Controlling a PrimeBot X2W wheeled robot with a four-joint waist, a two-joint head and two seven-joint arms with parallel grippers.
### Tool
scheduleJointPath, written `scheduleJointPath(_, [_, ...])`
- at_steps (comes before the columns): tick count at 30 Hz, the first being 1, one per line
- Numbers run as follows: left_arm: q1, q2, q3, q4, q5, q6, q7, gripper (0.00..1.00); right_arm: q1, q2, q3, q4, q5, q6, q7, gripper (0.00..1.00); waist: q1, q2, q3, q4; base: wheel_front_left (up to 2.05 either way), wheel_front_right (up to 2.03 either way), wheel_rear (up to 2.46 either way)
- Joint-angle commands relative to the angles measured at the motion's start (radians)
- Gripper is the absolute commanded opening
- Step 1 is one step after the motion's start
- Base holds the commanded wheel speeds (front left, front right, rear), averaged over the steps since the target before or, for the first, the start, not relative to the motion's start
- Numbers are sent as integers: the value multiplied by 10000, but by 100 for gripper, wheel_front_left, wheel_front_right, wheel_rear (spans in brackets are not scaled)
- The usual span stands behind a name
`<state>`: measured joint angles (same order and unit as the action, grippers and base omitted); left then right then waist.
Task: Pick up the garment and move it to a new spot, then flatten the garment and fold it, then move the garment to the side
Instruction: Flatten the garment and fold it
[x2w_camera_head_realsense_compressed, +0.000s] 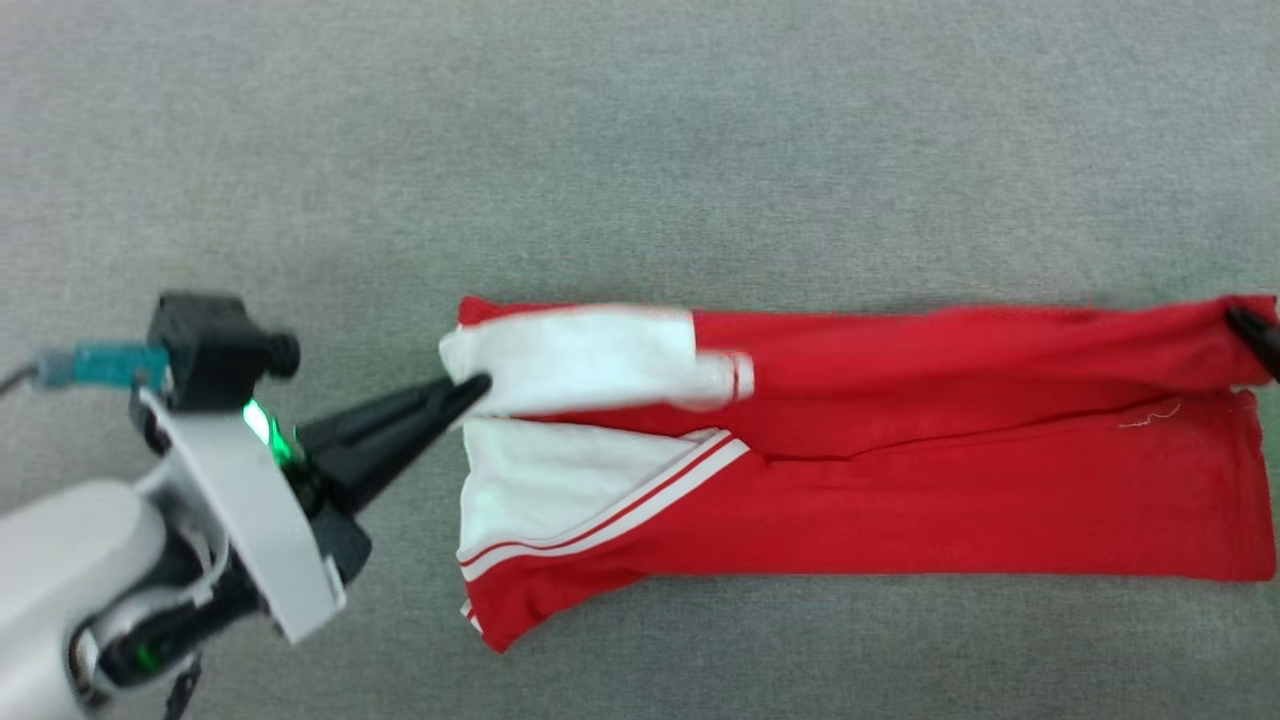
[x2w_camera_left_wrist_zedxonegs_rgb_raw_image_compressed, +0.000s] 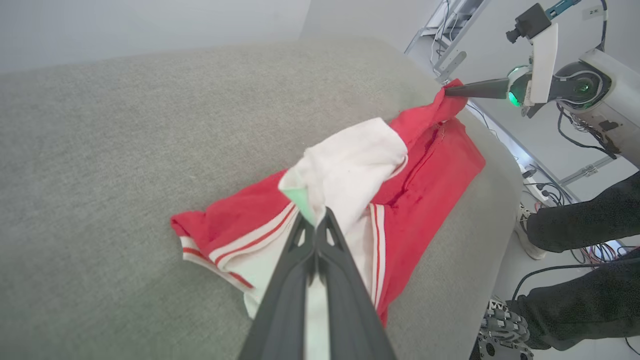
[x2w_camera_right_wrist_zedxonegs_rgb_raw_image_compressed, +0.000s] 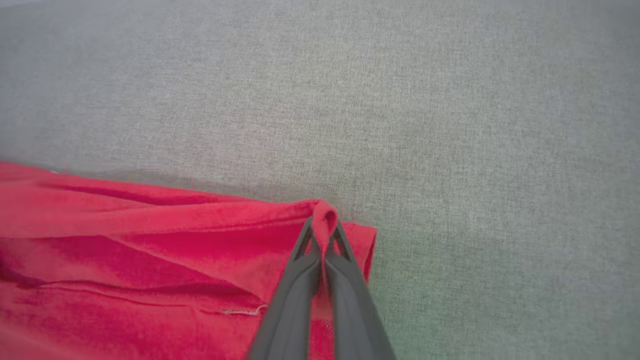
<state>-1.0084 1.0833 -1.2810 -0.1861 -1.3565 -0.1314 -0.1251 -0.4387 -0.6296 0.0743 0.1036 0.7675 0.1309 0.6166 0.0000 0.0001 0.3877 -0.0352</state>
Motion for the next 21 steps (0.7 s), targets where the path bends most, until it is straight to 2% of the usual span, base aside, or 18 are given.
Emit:
scheduleJointPath(1, [351, 108, 11, -116, 162, 19, -183, 0, 363, 96, -292, -200, -81, -4, 34, 0, 0, -1, -10, 89, 0, 0, 0])
scheduleJointPath(7, [1321, 420, 3, -317, 158, 19, -808, 0, 1346, 445, -962, -845, -262, -4, 206, 0, 0, -1, 106, 118, 0, 0, 0])
scheduleJointPath(13, [1945, -155, 2, 363, 828, 33, -789, 0, 1884, 800, -1023, -824, -776, -4, 162, 0, 0, -1, 341, 157, 0, 0, 0])
scheduleJointPath(21, [2104, -968, 5, 1397, 975, 28, -988, 0, 1685, 1146, -733, -217, -1039, -4, -230, 0, 0, -1, 581, 106, 0, 0, 0])
